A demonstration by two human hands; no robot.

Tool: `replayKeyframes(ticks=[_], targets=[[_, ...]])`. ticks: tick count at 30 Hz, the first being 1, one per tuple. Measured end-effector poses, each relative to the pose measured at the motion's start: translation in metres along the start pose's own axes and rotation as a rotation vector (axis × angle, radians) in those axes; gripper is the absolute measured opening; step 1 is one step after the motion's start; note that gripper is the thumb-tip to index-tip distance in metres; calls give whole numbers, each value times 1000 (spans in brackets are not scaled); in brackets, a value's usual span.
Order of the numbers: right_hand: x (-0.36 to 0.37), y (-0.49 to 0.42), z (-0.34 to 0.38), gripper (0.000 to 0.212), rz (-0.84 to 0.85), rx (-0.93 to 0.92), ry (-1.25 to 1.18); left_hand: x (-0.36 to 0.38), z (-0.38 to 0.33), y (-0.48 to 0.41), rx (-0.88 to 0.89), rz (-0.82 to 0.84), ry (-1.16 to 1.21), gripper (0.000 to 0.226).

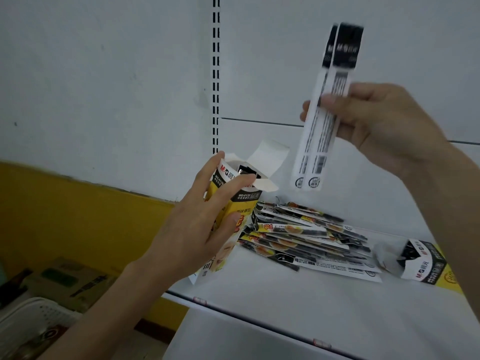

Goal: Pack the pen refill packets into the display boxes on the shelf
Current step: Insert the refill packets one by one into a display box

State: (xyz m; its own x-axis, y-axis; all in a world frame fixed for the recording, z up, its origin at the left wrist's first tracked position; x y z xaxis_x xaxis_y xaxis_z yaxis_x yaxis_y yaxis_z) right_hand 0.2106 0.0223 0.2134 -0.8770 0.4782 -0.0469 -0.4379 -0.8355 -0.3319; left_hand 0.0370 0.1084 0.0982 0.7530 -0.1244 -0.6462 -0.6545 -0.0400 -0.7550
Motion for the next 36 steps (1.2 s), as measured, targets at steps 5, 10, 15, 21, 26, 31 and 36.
replayKeyframes(ticks=[5,10,15,21,26,31,36], targets=[[6,-5,19,4,-120,-67,-141,-1,-5,0,26,1,-25,42],[22,-13,-6,4,-259,-88,-152,1,-8,-1,40,11,-75,42],[40,-5,-22,8,-273,-132,-53,2,-7,1,36,0,-89,42],[64,3,-32,34,-152,-115,515,1,-9,-2,37,-13,-115,43],[59,12,-21,20,-118,-229,393,3,-8,-4,28,-4,-135,44],[80,24,-58,40,113,-143,636,2,-9,-6,44,-17,-168,45],[6,20,-66,13,-170,-180,462,-2,3,0,-24,-32,-87,60]])
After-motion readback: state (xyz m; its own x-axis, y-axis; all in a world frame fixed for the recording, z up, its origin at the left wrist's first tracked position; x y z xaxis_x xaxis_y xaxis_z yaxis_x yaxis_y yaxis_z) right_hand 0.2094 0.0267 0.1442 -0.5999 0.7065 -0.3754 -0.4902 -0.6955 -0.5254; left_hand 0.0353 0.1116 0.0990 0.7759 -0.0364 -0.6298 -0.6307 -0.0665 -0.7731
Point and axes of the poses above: each hand's wrist, its own y-axis away from the middle knuckle, its own x-axis out of the palm, z = x × y, the point moved 8 cm from there along -y, towards the middle knuckle, and after that the axes turned 11 degrees about x, right-handed, at the moved point
